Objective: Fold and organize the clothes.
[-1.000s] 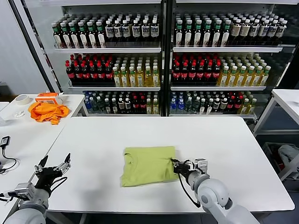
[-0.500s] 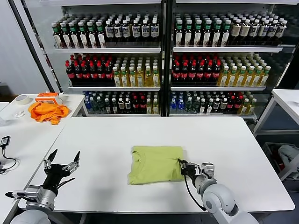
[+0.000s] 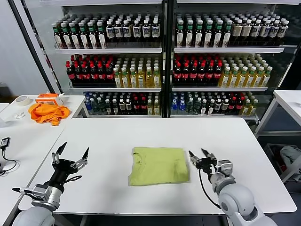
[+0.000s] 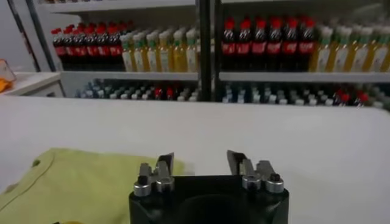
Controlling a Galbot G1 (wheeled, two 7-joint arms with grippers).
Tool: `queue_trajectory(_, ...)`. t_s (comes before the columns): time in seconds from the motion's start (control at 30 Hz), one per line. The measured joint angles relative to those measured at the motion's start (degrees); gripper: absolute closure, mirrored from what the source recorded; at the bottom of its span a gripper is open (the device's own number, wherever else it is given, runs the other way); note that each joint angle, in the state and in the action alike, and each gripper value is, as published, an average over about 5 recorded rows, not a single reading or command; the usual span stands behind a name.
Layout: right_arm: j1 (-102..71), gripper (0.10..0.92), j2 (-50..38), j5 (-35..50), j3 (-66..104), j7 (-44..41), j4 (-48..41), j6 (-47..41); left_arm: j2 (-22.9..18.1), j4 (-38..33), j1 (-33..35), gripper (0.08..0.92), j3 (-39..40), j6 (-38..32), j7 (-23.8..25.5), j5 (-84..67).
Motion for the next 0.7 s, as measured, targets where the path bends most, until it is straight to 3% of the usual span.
queue_trajectory(0.27, 0.5, 0.213, 0.72, -8.51, 2.29, -2.3, -0.72, 4.58, 0.26, -1.36, -1.86, 0.177, 1.21, 1.84, 0.24, -0.21)
queue_trajectory(0.7, 2.42, 0.203, 3.4, -19.46, 4.14, -5.74, -7.23, 13.13, -0.91, -0.75, -3.13, 0.177, 1.88, 2.52, 1.46, -0.46)
